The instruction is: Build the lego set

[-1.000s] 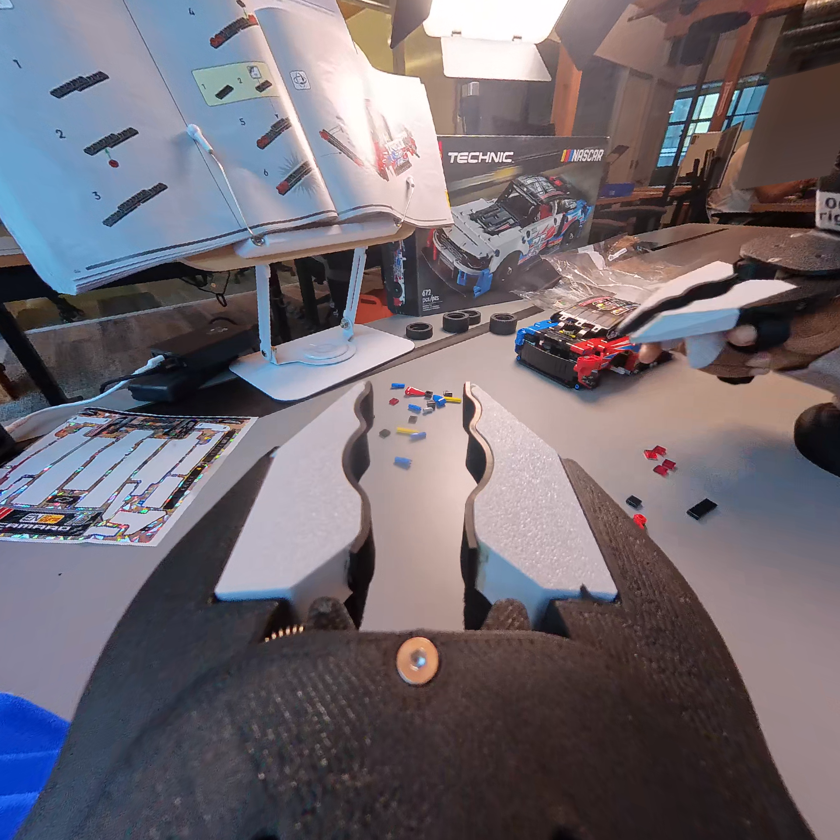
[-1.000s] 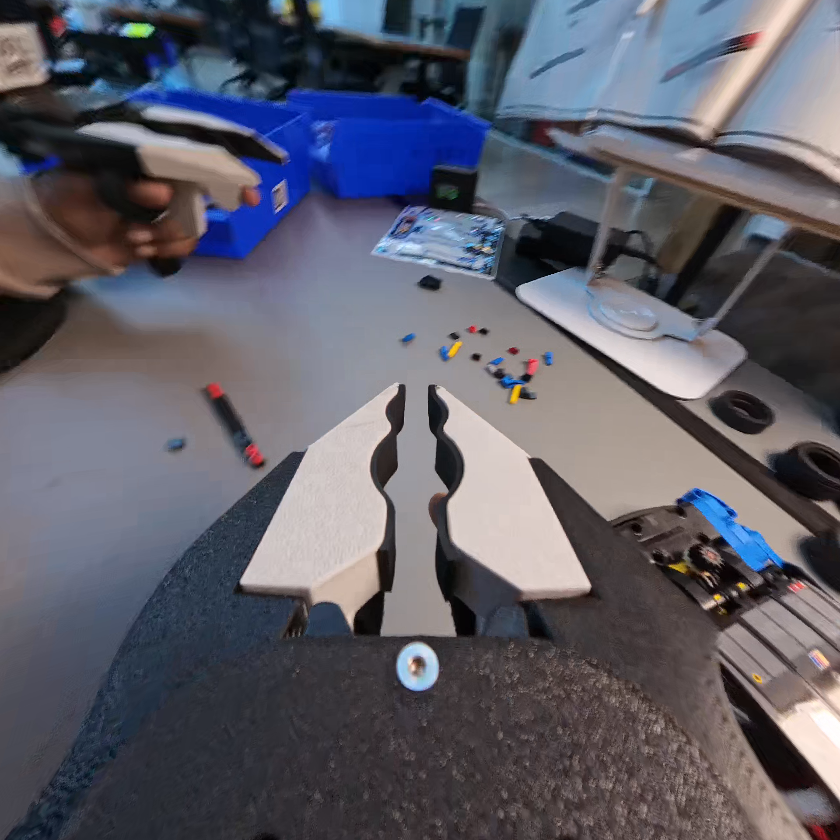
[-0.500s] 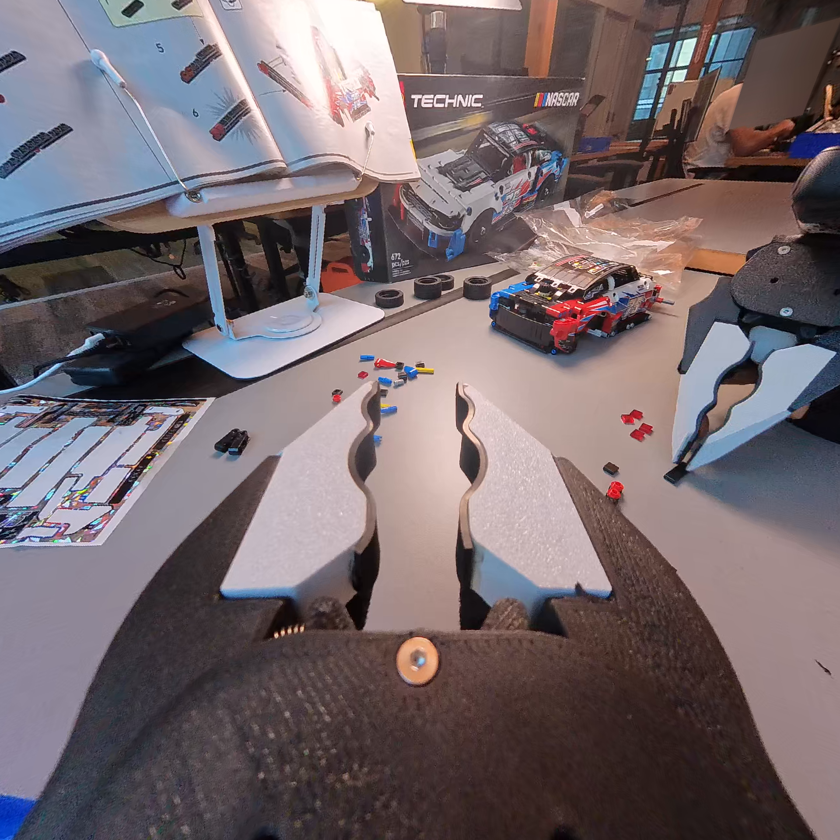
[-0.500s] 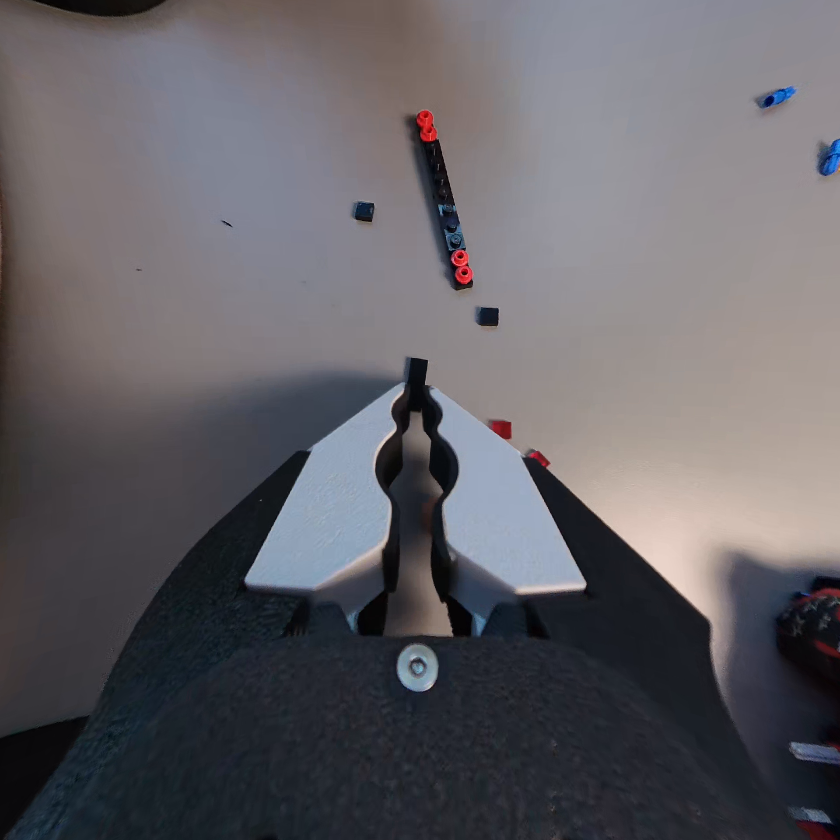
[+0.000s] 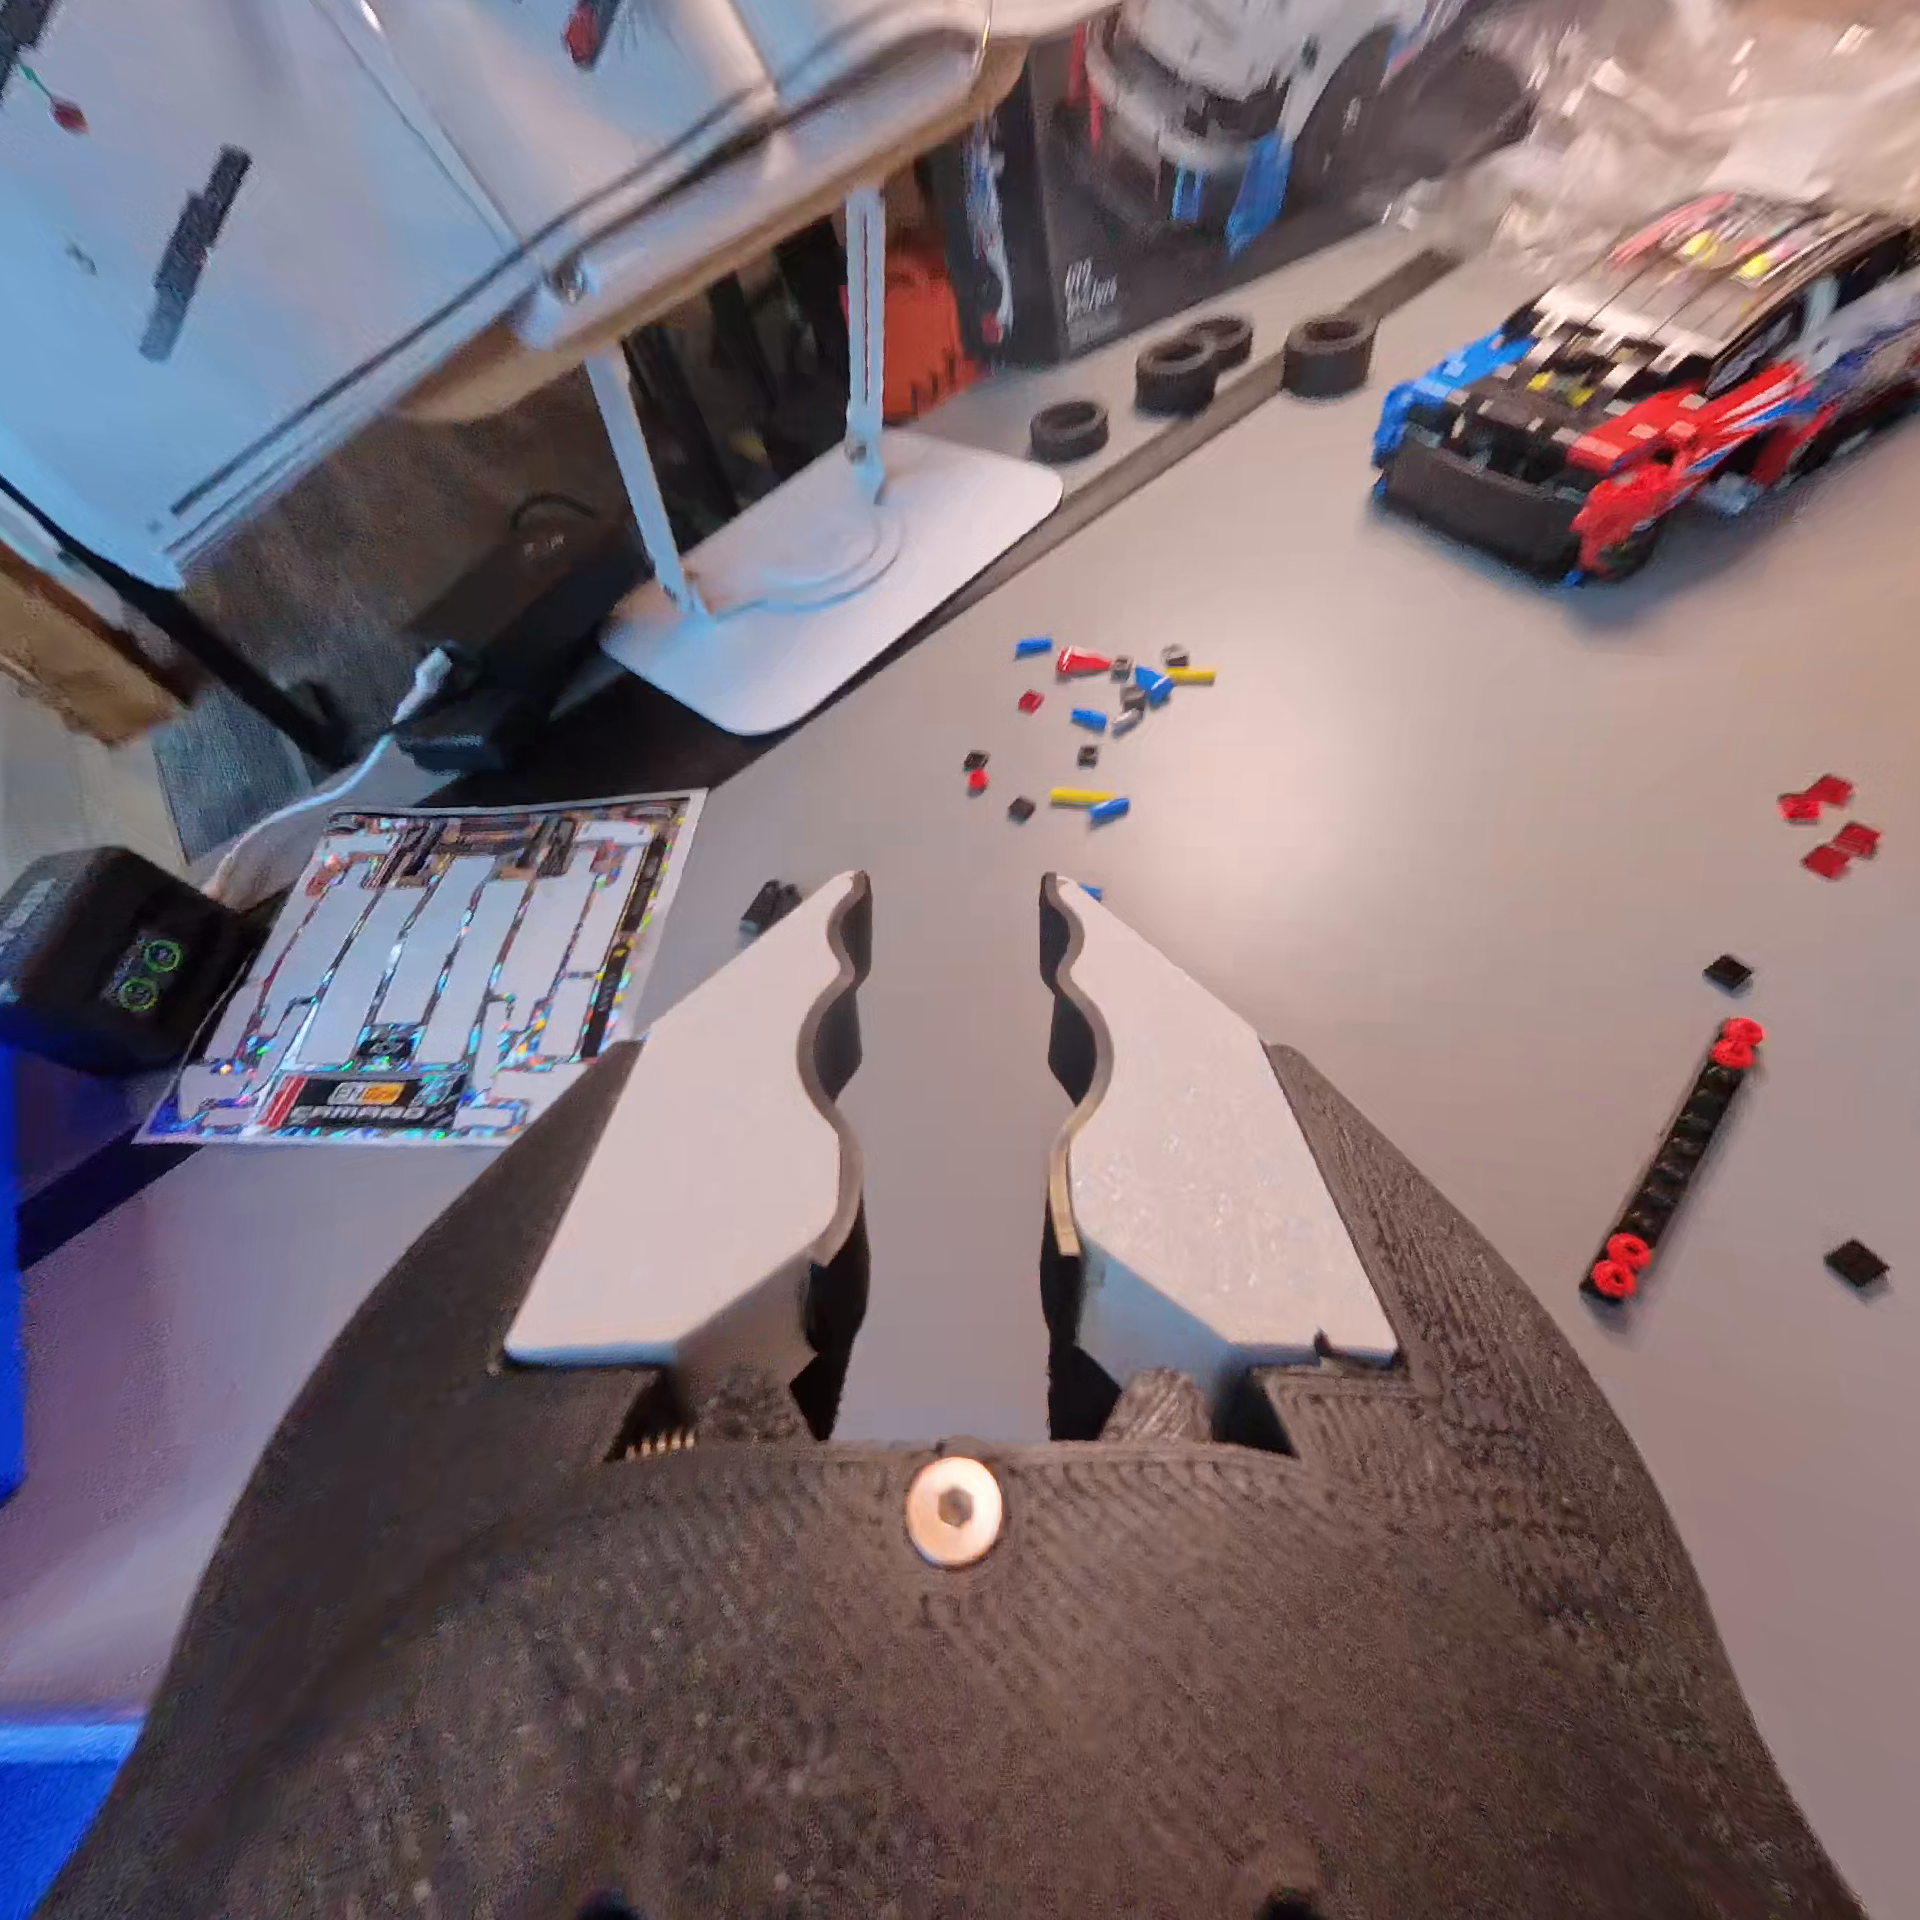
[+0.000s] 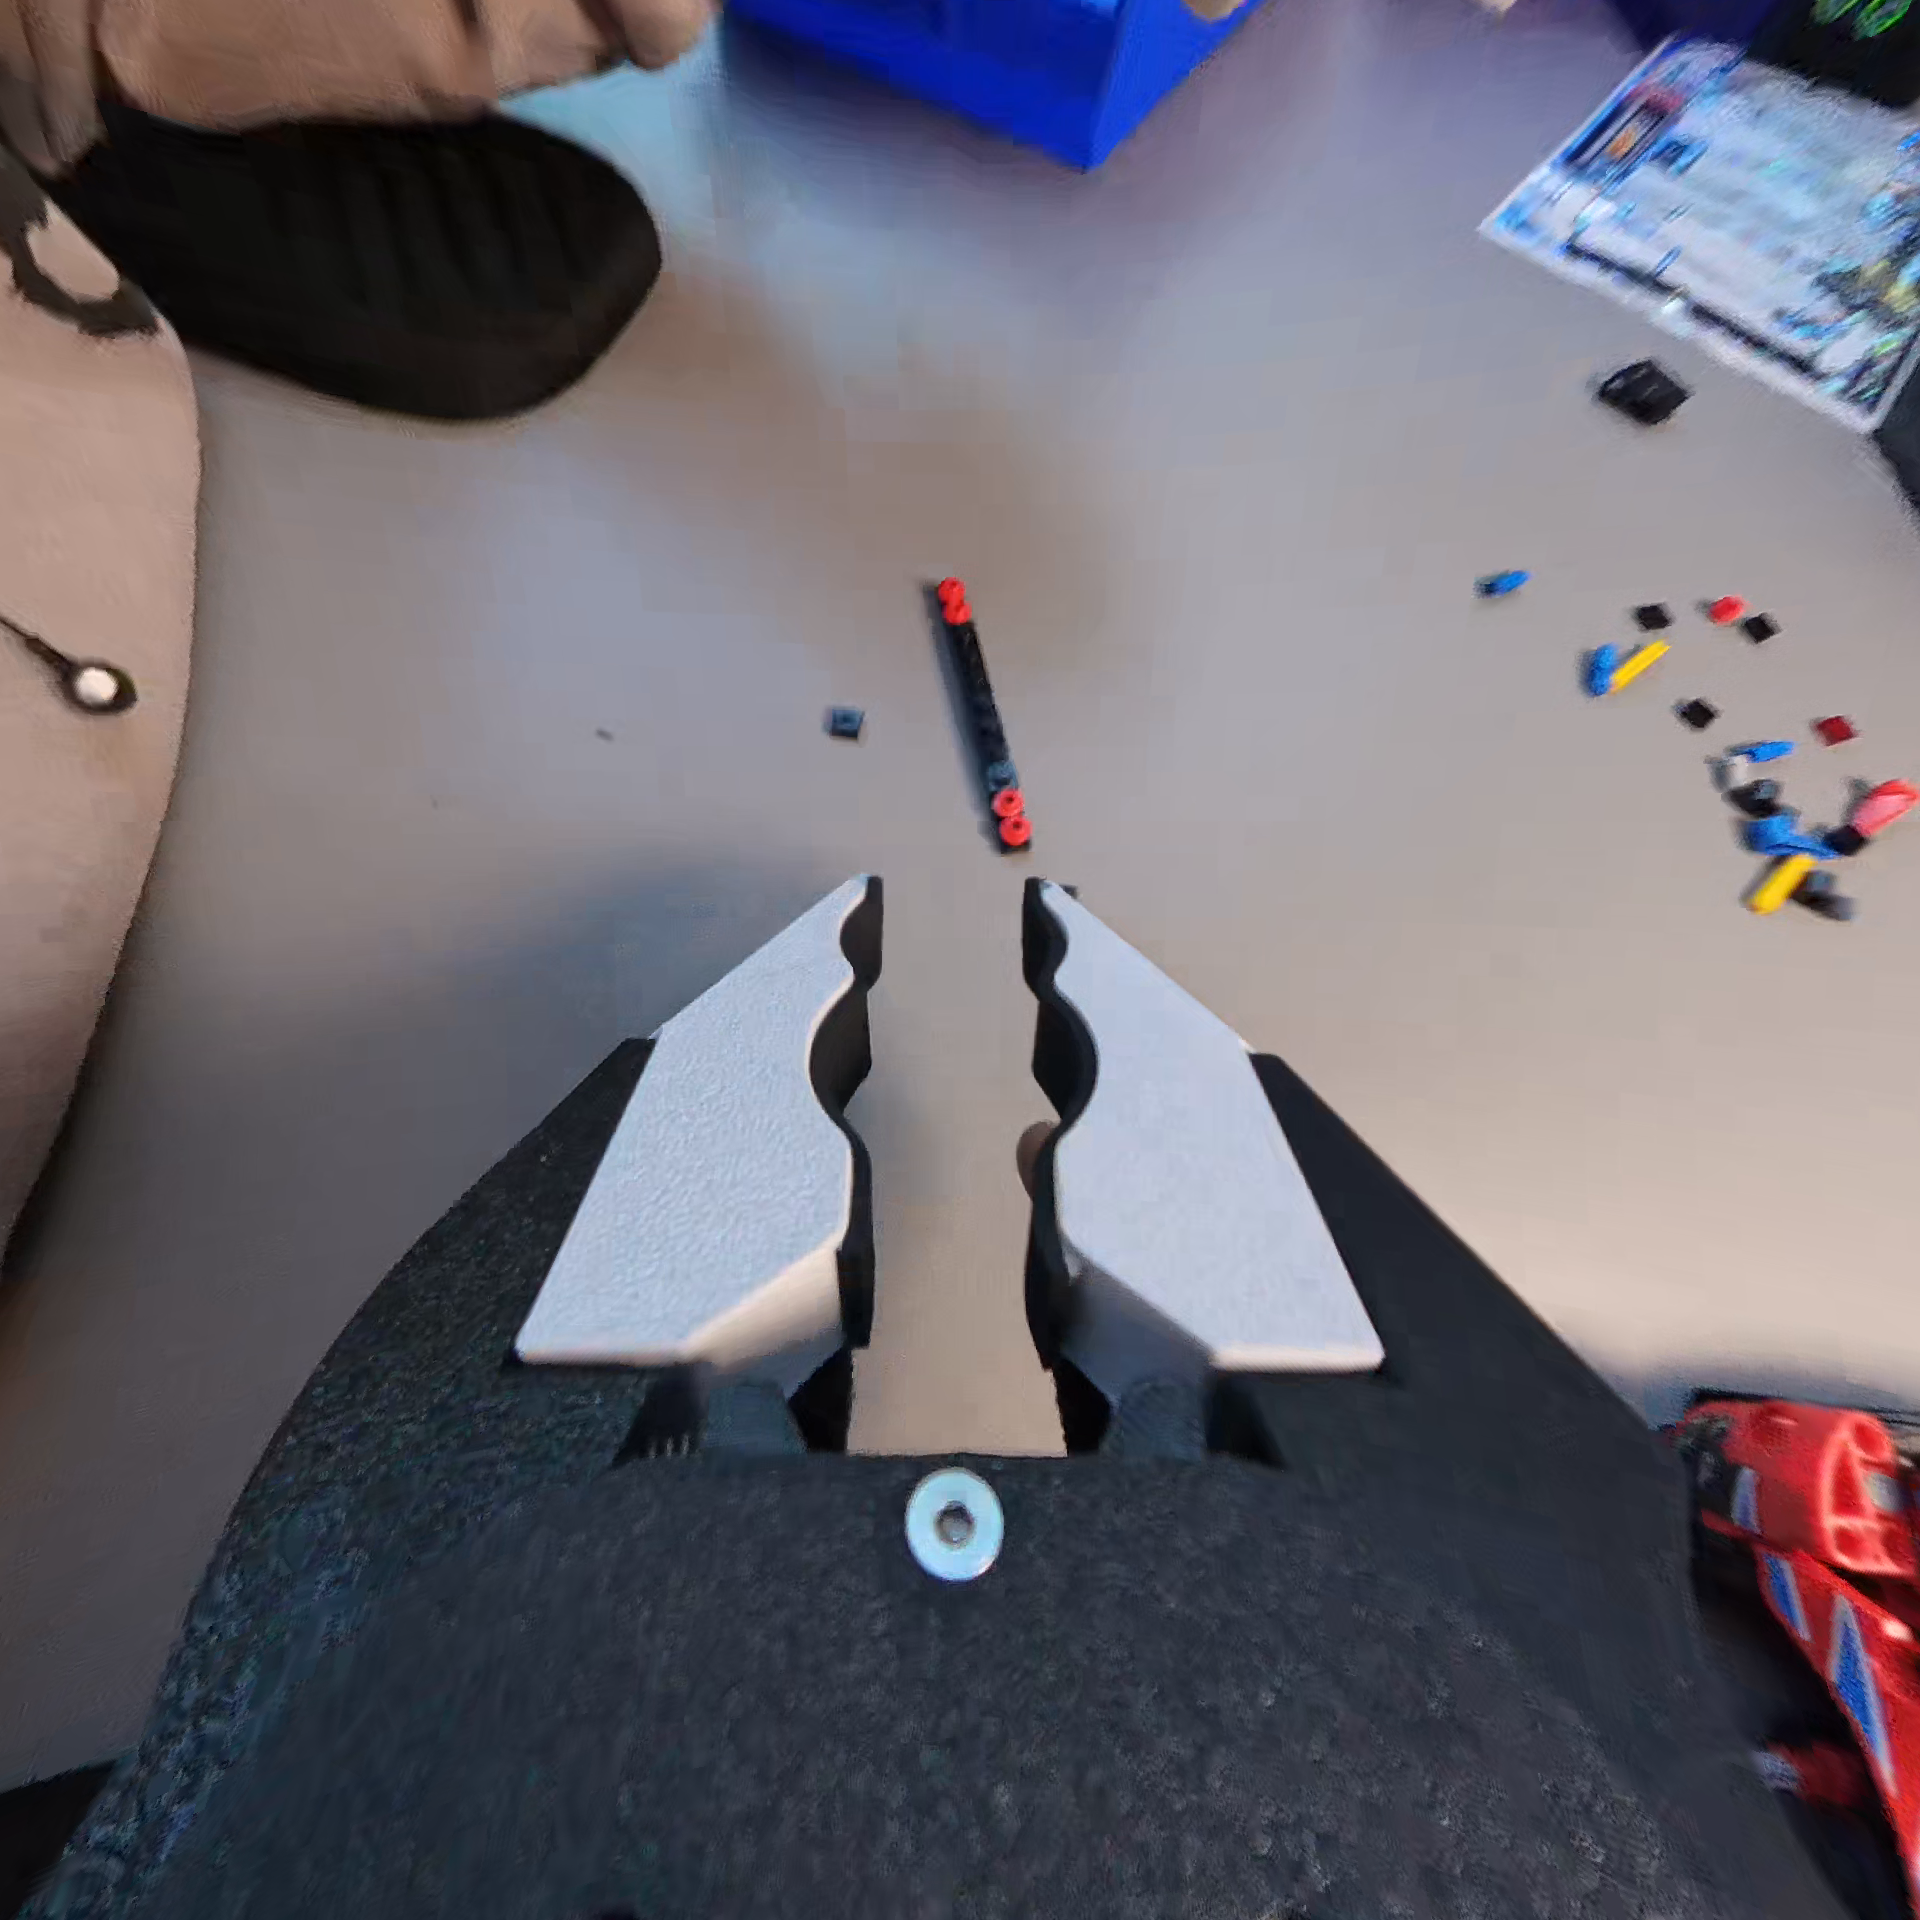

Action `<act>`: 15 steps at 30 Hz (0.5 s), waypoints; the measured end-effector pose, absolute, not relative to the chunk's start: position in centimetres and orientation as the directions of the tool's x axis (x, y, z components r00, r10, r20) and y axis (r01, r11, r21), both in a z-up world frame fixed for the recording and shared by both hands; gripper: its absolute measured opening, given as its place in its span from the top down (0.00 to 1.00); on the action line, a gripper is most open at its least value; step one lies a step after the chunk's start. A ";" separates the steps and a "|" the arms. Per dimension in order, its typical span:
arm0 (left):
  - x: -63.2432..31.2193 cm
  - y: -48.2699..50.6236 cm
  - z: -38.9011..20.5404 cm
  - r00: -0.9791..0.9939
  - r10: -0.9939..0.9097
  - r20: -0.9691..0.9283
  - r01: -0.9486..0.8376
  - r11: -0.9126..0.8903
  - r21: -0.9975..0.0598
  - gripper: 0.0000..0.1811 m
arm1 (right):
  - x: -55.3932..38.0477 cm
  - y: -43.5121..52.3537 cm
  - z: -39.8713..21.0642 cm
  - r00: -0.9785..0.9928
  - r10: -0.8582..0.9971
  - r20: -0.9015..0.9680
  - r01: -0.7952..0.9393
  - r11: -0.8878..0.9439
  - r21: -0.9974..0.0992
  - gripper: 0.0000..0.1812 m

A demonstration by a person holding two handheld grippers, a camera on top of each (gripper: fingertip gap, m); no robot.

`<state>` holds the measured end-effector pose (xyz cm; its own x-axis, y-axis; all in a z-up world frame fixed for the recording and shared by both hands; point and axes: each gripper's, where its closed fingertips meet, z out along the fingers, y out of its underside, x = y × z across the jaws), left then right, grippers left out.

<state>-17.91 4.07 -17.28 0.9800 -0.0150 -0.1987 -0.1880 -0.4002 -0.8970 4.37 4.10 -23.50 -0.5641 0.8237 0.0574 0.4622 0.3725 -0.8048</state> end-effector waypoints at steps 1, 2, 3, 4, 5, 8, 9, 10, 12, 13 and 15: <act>-19.1 4.4 -17.1 0.981 -0.023 -0.194 -0.181 -0.485 -0.856 0.82 | 4.0 4.7 -22.6 -0.539 0.839 0.071 0.427 0.345 -0.836 0.87; -20.5 4.9 -16.9 0.982 -0.031 -0.187 -0.172 -0.556 -0.813 0.82 | 3.7 5.2 -22.0 -0.514 0.855 0.074 0.399 0.314 -0.861 0.87; -22.1 5.6 -16.9 0.983 -0.041 -0.180 -0.166 -0.629 -0.760 0.81 | 3.4 5.7 -21.5 -0.491 0.869 0.067 0.378 0.281 -0.882 0.88; -23.9 6.2 -17.4 0.983 -0.045 -0.179 -0.158 -0.706 -0.691 0.80 | 3.3 6.0 -21.1 -0.475 0.878 0.056 0.358 0.251 -0.899 0.88; -25.9 6.8 -18.4 0.982 -0.047 -0.182 -0.150 -0.780 -0.607 0.79 | 3.2 6.3 -20.9 -0.462 0.885 0.048 0.339 0.226 -0.913 0.89; -30.7 8.3 -22.1 0.983 -0.074 -0.167 -0.136 -0.905 -0.403 0.77 | 3.0 6.7 -20.4 -0.436 0.899 0.026 0.298 0.172 -0.939 0.90; -32.0 8.6 -23.3 0.986 -0.071 -0.153 -0.123 -0.924 -0.363 0.75 | 3.0 6.8 -20.3 -0.430 0.902 0.021 0.291 0.161 -0.943 0.90; -33.1 8.9 -24.5 0.988 -0.058 -0.141 -0.103 -0.936 -0.336 0.71 | 3.1 7.0 -20.2 -0.426 0.905 0.013 0.288 0.149 -0.946 0.90; -34.2 9.4 -26.3 0.997 -0.036 -0.075 -0.059 -0.942 -0.332 0.61 | 3.3 7.4 -19.9 -0.413 0.911 -0.013 0.276 0.112 -0.955 0.90; -34.4 9.5 -27.1 0.999 -0.024 -0.036 -0.034 -0.943 -0.331 0.56 | 3.4 7.5 -19.7 -0.411 0.911 -0.029 0.268 0.090 -0.959 0.90; -35.2 9.4 -28.2 1.000 -0.013 -0.015 -0.017 -0.948 -0.318 0.50 | 3.5 7.8 -19.6 -0.409 0.911 -0.061 0.262 0.053 -0.964 0.90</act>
<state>-35.17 9.42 -28.25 0.9998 -0.0132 -0.0154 -0.0174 -0.9478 -0.3184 3.46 7.76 -19.58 -0.4087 0.9106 -0.0615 0.2620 0.0526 -0.9636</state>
